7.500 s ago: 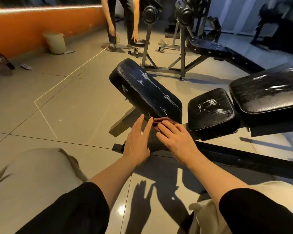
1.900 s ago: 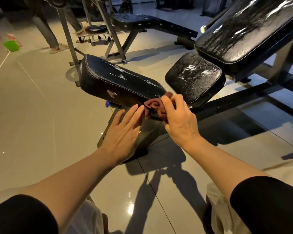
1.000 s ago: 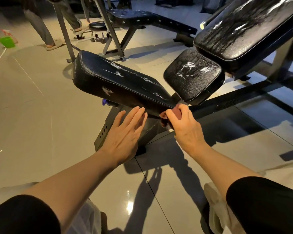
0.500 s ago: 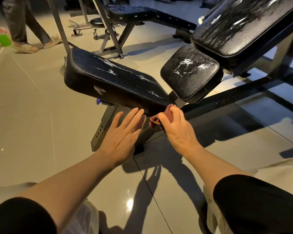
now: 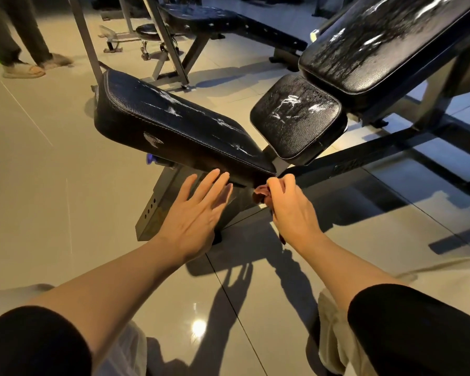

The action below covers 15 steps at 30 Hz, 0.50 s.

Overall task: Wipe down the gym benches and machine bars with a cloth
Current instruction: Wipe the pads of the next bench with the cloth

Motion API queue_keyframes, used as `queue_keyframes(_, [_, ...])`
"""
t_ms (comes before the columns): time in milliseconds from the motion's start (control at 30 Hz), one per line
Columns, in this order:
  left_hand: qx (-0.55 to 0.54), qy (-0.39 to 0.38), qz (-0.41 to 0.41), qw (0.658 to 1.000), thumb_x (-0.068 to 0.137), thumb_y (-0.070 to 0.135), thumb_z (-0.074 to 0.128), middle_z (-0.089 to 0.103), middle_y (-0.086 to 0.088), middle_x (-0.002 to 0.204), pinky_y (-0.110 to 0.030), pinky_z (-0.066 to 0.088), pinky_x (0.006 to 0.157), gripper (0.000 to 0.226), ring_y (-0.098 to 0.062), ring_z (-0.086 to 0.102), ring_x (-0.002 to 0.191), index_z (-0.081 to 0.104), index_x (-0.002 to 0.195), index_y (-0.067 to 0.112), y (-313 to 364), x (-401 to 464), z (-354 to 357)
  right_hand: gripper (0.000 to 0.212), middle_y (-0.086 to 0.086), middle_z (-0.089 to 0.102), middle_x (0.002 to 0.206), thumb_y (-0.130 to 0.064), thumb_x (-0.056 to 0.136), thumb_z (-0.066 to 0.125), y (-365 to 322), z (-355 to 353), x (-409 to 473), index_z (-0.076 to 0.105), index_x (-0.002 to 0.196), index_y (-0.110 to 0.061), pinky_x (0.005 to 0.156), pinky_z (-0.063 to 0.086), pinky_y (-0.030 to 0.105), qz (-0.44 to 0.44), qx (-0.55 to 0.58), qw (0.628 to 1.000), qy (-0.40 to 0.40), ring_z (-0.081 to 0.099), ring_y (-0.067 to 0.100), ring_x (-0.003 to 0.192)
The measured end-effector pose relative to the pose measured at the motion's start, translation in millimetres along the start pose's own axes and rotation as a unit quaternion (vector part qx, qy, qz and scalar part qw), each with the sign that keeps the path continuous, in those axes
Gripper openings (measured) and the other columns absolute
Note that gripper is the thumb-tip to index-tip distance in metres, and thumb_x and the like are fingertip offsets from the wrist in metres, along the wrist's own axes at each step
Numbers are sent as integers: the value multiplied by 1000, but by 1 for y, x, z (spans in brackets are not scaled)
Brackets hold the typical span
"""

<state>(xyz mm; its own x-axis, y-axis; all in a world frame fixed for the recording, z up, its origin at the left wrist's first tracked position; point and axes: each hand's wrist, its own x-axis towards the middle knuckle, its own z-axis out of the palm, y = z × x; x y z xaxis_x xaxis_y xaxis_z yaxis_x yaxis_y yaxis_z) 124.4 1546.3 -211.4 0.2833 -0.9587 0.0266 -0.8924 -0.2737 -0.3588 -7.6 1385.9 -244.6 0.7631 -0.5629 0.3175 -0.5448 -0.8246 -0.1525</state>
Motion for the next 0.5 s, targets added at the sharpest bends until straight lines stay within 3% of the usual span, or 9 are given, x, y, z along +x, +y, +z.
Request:
queue_keyframes(167, [-25,26,-2,999,90,27,52,-14,-14,160,-51,-8,117,81,-30,-20,145,3,154,18,1,-1,2,60,17,50,106,3,62,78,-28,-19,23,49,113,-8,50,47,34,-79,65,986,134,57,32,82])
queue_keyframes(233, [-25,25,-10,999,91,28,53,-16,-14,159,-51,-8,118,84,-30,-22,144,-2,153,17,-3,-5,3,66,16,49,110,-3,64,81,-25,-20,26,45,118,-13,50,48,36,-71,28,991,107,57,32,86])
queue_keyframes(367, [-15,12,-29,999,93,34,52,-22,-15,158,-51,-9,117,92,-29,-29,140,-21,146,14,-7,-11,4,60,12,37,125,-15,83,71,-6,-9,12,35,131,-21,69,50,34,41,-7,999,6,56,29,98])
queue_keyframes(433, [-17,28,-26,999,92,34,55,-18,-15,159,-50,-9,117,93,-29,-25,142,-15,149,14,-7,-10,4,55,14,43,117,-12,79,74,-13,-14,10,44,125,-16,61,44,33,25,24,998,44,60,32,88])
queue_keyframes(500, [-13,45,-17,999,89,34,58,-13,-14,160,-50,-9,116,91,-29,-19,145,-4,152,14,-7,-9,3,57,16,49,107,-10,69,80,-25,-18,16,52,119,-14,51,40,30,-44,36,993,105,61,33,76])
